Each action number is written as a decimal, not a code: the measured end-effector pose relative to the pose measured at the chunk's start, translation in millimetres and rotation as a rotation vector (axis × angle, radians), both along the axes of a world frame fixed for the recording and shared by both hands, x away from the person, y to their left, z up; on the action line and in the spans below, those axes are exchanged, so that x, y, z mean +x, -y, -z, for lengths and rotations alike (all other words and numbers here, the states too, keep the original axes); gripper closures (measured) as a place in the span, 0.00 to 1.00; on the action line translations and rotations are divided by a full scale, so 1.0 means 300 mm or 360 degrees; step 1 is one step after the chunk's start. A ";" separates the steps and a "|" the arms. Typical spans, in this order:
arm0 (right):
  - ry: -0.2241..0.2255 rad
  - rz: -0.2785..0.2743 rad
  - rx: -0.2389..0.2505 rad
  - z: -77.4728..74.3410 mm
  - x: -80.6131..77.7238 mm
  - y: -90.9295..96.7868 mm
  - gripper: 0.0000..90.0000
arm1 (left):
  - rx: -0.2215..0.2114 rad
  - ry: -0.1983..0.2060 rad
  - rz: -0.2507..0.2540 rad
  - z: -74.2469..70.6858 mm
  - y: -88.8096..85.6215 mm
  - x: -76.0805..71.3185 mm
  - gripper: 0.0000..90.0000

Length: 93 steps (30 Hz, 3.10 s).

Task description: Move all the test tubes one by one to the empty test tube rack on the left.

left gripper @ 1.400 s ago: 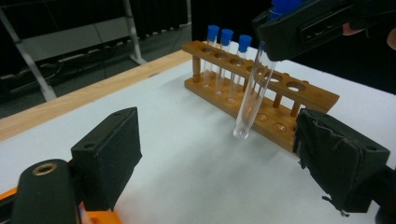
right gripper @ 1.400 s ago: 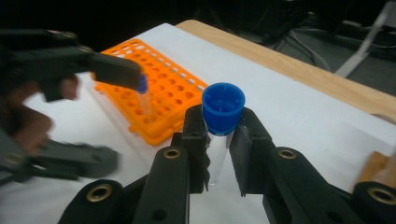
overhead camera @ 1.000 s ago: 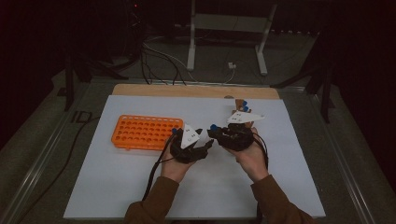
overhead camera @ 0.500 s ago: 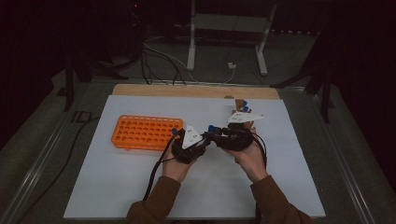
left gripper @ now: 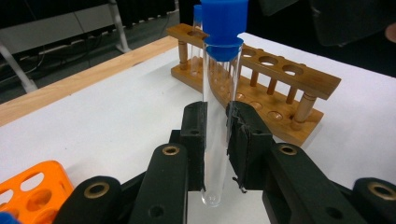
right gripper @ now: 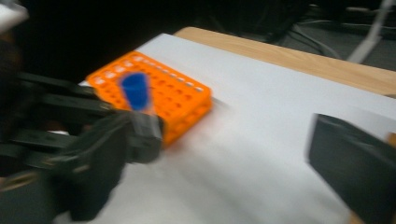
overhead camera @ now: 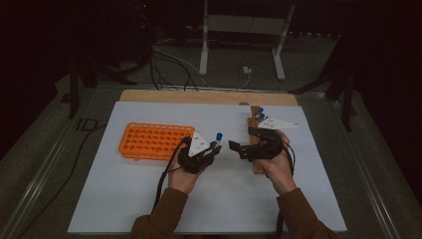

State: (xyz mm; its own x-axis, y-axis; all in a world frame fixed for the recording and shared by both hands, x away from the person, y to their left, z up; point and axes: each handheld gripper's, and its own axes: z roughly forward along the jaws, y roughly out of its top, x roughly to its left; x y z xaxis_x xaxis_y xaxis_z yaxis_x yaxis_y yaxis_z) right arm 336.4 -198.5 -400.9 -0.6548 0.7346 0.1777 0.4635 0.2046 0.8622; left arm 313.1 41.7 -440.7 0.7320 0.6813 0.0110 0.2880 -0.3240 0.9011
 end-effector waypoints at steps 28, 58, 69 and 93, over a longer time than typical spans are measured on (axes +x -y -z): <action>0.0026 0.0286 0.0046 0.093 -0.030 0.181 0.00 | -0.0118 0.0020 -0.0210 -0.015 -0.266 -0.021 0.85; 0.0058 0.0309 0.0039 0.097 -0.042 0.203 0.00 | -0.0088 -0.0009 -0.0441 0.109 -0.303 0.069 0.85; 0.0055 0.0300 0.0037 0.098 -0.042 0.203 0.00 | -0.0066 -0.0055 -0.0444 0.146 -0.303 0.070 0.85; 0.0038 0.0275 0.0032 0.108 -0.042 0.193 0.00 | 0.0126 -0.0111 -0.0410 0.193 -0.285 0.065 0.86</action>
State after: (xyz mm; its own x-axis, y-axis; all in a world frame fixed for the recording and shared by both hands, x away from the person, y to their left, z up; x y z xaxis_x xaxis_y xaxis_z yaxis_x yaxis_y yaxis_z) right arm 323.7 -256.4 -433.2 -0.5232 0.8331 0.1794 0.4697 0.1062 0.8764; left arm 332.6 127.2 -498.7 0.5355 0.8441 0.0275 0.4304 -0.3007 0.8511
